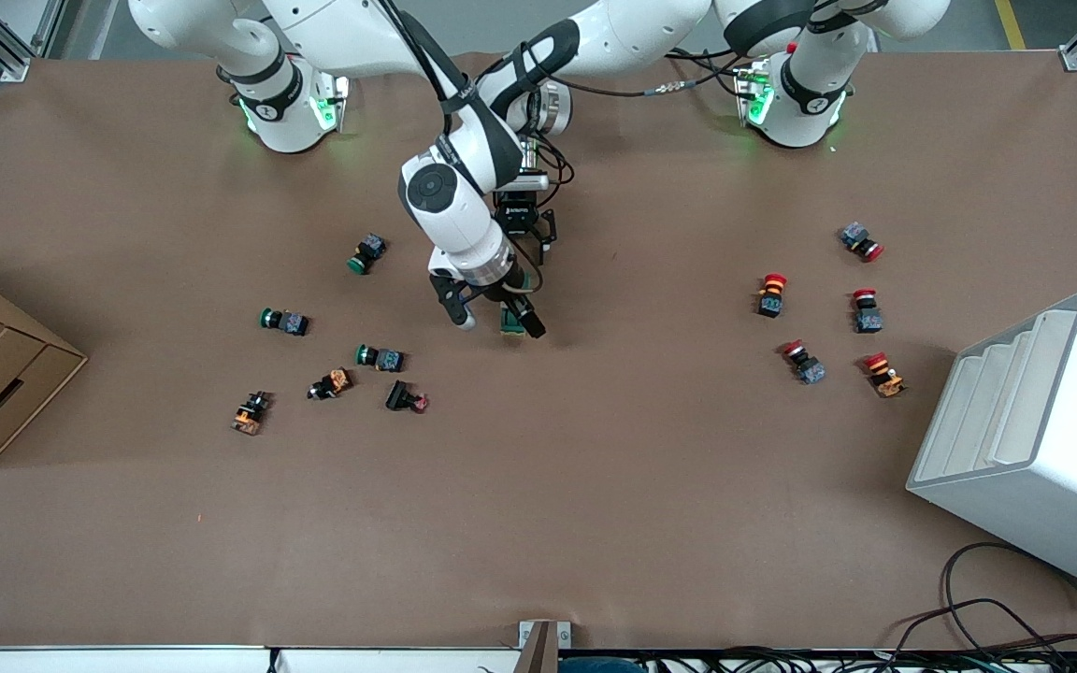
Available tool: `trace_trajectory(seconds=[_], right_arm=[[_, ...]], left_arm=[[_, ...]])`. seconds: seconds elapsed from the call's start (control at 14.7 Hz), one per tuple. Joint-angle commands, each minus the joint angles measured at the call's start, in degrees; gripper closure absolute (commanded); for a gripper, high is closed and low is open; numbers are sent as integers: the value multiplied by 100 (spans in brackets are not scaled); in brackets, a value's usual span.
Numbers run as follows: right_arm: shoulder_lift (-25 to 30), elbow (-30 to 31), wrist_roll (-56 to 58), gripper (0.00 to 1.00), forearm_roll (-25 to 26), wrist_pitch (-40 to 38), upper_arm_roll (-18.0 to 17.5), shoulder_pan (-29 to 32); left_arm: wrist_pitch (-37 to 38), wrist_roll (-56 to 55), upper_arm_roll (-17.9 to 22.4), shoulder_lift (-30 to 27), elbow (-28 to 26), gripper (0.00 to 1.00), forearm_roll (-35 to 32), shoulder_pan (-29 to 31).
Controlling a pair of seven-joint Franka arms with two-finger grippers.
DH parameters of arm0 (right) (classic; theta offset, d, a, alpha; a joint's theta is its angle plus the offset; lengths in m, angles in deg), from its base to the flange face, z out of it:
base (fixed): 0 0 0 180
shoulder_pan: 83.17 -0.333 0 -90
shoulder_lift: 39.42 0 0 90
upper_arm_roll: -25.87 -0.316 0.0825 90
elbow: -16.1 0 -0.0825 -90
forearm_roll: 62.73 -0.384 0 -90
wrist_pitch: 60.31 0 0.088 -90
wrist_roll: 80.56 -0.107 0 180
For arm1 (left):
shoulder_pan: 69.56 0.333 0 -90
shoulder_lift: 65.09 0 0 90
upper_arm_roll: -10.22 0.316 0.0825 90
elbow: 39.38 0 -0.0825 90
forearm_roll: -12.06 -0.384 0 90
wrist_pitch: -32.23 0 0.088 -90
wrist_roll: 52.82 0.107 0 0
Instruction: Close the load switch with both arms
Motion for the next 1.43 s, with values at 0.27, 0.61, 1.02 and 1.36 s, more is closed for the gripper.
trace_trajectory(seconds=[0.27,0.61,1.02,1.36], right_arm=[[-153,-248,175,0,-12,-67,-29,161],[-426,-538,175,0,-3,-68,-12,187],[-699,-776,271,0,32,-68,-3,284],[-830,-925,333,0,32,-146,-12,459]], left_arm=[[53,-112,33,148,19,0,-69,-37],[53,-129,33,139,27,0,-69,-37],[53,-129,42,139,36,0,-78,-28],[53,-138,42,139,36,0,-78,-28]])
